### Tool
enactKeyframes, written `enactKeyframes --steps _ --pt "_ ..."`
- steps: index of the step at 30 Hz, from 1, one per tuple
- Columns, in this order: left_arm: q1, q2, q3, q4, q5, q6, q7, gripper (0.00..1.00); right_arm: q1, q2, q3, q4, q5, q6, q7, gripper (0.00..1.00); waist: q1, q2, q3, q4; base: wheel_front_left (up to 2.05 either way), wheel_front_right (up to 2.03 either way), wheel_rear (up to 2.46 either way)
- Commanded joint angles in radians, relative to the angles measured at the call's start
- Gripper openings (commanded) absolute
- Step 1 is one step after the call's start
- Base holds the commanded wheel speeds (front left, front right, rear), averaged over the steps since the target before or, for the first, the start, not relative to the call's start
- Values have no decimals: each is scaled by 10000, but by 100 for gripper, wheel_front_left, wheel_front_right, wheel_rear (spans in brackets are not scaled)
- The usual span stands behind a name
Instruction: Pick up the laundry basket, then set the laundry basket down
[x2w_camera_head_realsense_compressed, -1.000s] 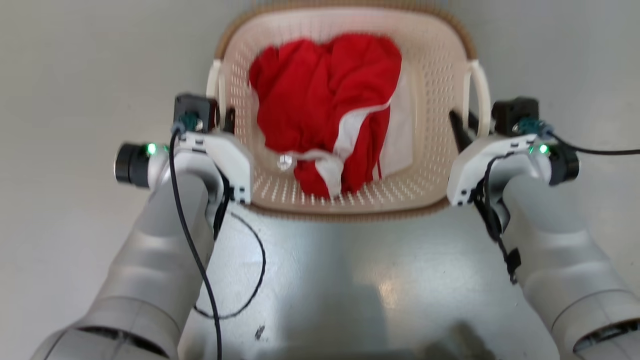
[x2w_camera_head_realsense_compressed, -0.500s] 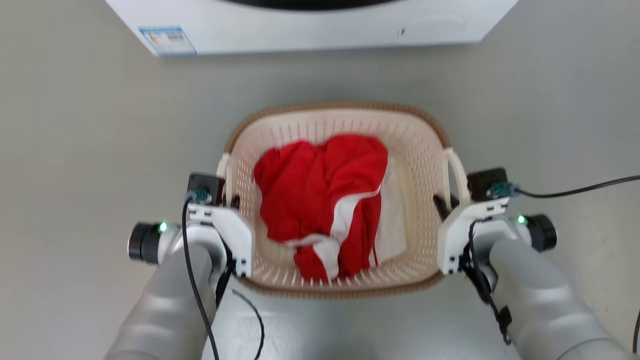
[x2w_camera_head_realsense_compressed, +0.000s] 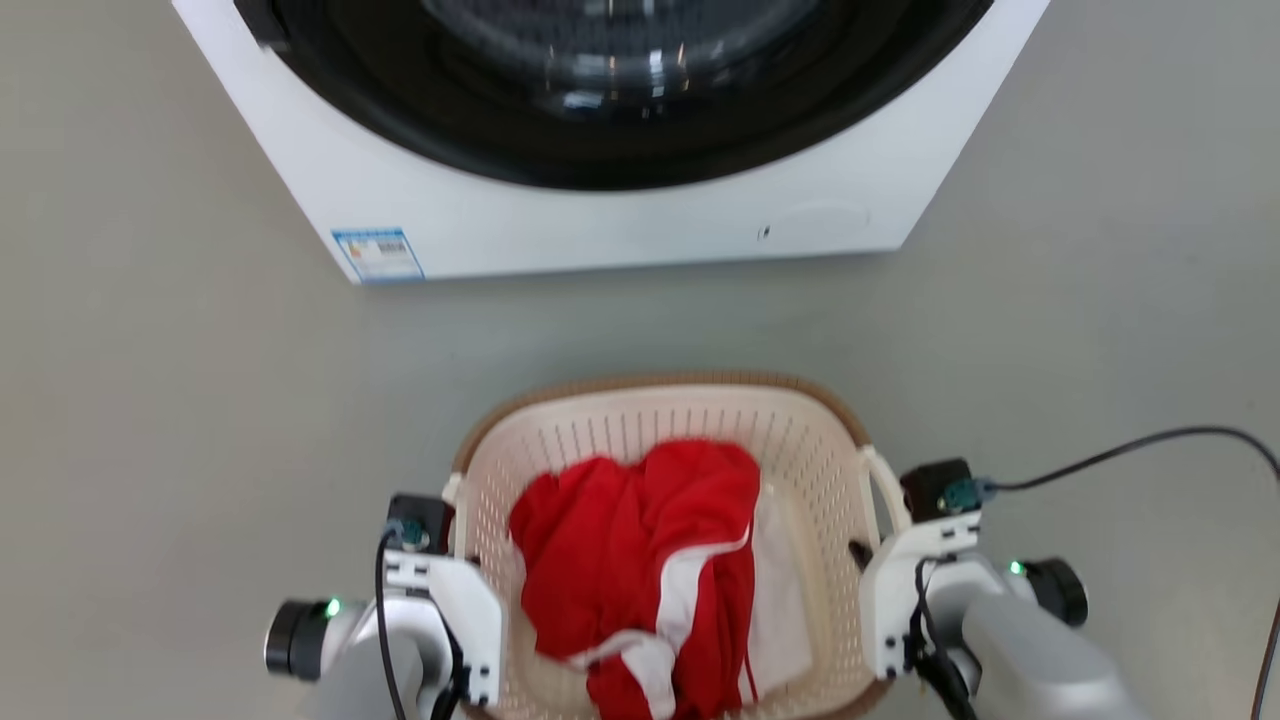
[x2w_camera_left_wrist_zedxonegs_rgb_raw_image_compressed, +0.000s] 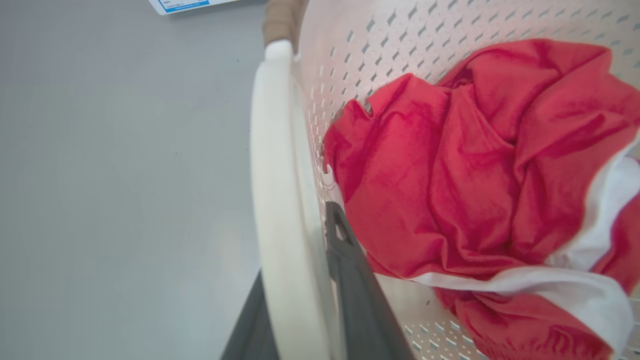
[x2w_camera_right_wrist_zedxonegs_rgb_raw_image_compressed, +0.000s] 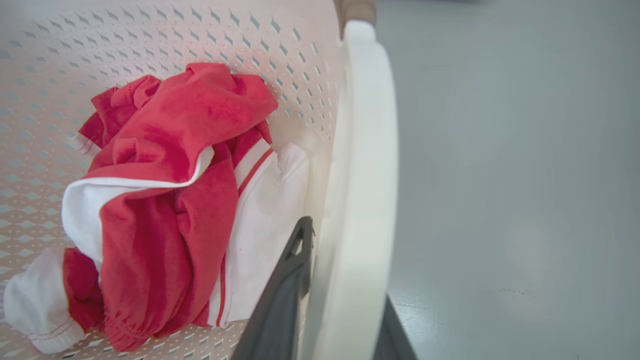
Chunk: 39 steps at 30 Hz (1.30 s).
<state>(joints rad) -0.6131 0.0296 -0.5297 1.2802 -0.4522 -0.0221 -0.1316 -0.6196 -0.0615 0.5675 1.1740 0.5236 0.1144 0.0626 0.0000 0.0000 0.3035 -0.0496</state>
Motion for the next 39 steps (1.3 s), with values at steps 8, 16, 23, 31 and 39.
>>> enactKeyframes --steps 8,16,23,31,39 --pt "974 206 -406 -315 -543 -65 268 0 767 112 903 -422 568 163 420 0 0 0 -1453 -165 0 0 0" --pt "1686 206 -1031 -570 -1099 -128 680 0 1335 112 1464 -438 982 163 781 0 0 0 -2386 -24 0 0 0" --pt "2196 206 -1459 -719 -1522 -94 862 0 1677 112 1916 -627 1265 163 1039 0 0 0 -2909 -90 0 0 0" --pt "2195 206 -1783 -754 -1850 54 828 0 1678 112 2194 -748 1501 163 1124 0 0 0 -2902 -268 0 0 0" --pt "1967 206 -2058 -777 -2121 128 783 0 1574 112 2304 -680 1687 163 1045 0 0 0 -2719 -238 0 0 0"
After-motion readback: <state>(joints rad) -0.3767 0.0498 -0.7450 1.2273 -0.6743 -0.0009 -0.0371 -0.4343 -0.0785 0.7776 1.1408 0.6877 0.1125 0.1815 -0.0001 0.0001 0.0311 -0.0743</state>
